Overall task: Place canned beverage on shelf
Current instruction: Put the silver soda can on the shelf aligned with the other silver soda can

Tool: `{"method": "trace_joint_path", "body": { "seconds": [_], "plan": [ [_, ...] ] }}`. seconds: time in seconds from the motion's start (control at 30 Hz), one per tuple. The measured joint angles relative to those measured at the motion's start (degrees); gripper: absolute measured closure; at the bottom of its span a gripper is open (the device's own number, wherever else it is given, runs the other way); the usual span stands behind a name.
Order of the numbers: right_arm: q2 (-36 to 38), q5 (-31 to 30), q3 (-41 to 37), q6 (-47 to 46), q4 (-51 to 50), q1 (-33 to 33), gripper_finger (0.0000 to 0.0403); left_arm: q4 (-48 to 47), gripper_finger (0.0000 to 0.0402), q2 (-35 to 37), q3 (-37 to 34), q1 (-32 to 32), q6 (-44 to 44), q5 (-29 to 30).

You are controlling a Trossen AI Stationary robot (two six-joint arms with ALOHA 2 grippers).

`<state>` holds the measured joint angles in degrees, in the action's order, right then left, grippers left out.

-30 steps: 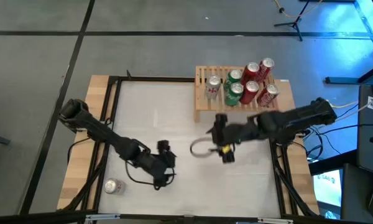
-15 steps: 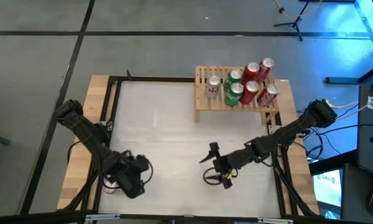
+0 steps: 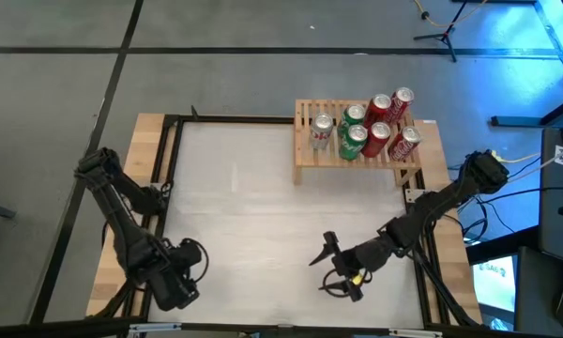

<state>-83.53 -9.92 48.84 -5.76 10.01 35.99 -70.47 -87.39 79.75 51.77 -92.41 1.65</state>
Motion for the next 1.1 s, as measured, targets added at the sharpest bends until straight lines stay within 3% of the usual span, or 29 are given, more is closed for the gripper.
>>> {"method": "trace_joint_path", "body": {
  "seconds": [0.3,0.57,0.77,1.1],
  "plan": [
    [0.0,-1.0,0.0,-1.5,-0.8,3.6,0.0100,-1.3,0.0090,0.0,0.0,7.6,-10.3,-2.5],
    [0.0,-4.1,0.0,-1.5,-1.1,3.7,0.0100,-3.7,0.0090,0.0,-2.1,11.1,-13.7,1.7],
    [0.0,-4.1,0.0,-1.5,-1.1,3.7,0.0100,-4.0,0.0071,0.0,-6.3,11.2,-21.0,-3.0],
    [0.0,-4.2,0.0,-1.5,-1.1,3.7,0.0100,2.1,0.0067,0.0,-7.0,11.2,-18.2,-2.0]
  ]
}}
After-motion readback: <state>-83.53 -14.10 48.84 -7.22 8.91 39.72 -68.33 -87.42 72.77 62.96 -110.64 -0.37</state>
